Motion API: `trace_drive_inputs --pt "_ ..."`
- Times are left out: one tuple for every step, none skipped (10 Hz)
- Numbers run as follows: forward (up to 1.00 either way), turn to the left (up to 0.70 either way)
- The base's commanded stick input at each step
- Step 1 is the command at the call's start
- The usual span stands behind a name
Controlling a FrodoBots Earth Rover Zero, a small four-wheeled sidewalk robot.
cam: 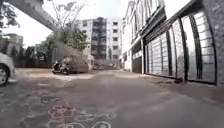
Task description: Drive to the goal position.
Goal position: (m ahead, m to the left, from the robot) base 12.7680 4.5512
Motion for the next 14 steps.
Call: trace_drive_inputs --pt "1.0 0.06" --pt "1.0 0.06" --pt "1.0 0.06" --pt "1.0 0.06" --pt "1.0 0.06" --pt "1.0 0.06" --pt "1.0 0.06" --pt "1.0 0.06" --pt "1.0 0.06" --pt "1.0 0.06" --pt "1.0 0.06" --pt "1.0 0.06" --pt "1.0 0.06" --pt "1.0 0.06"
